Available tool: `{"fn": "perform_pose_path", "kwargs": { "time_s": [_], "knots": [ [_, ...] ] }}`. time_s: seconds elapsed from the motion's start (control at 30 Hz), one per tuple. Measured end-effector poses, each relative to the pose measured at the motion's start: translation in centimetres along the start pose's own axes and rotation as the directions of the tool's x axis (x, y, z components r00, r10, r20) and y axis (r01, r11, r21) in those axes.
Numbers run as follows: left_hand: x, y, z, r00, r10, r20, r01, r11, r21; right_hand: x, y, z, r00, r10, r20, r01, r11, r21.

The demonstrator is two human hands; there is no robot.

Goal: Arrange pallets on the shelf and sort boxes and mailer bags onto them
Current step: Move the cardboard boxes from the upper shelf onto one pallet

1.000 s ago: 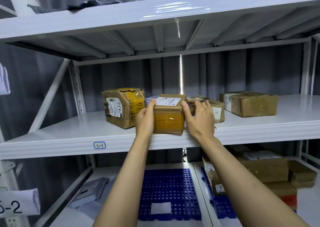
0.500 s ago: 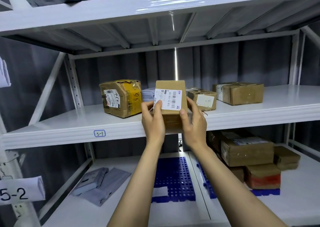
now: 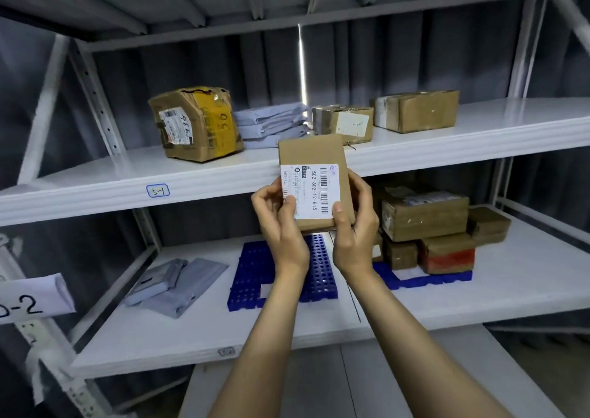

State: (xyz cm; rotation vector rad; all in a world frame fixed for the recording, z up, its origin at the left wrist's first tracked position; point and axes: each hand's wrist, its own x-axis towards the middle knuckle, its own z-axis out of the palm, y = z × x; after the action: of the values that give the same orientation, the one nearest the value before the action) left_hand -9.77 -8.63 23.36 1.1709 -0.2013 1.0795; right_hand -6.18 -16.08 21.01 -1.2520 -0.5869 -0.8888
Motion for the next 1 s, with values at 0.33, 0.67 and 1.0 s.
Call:
{"fn": "perform_pose_path", "kwargs": {
  "time_s": [0.33, 0.67, 1.0],
  "knots": [
    [-7.7, -4.3, -1.7, 0.97, -0.241, -0.043, 0.243, 0.969, 0.046, -7.4, 2.8, -4.9, 0.973, 0.224, -0.064, -0.228, 0.971, -0.066],
    [-10.9, -8.2, -0.5, 0.882, -0.46, -0.102, 0.471, 0.868, 0.157, -9.2, 5.3, -8.4, 0.881, 0.46, -0.112, -0.473, 0.867, -0.158],
    [-10.4, -11.6, 2.7, 0.84, -0.528, -0.126, 0.543, 0.82, 0.18, -6.4, 8.6, -10.2, 0.842, 0.529, -0.104, -0.539, 0.829, -0.15]
  ]
}}
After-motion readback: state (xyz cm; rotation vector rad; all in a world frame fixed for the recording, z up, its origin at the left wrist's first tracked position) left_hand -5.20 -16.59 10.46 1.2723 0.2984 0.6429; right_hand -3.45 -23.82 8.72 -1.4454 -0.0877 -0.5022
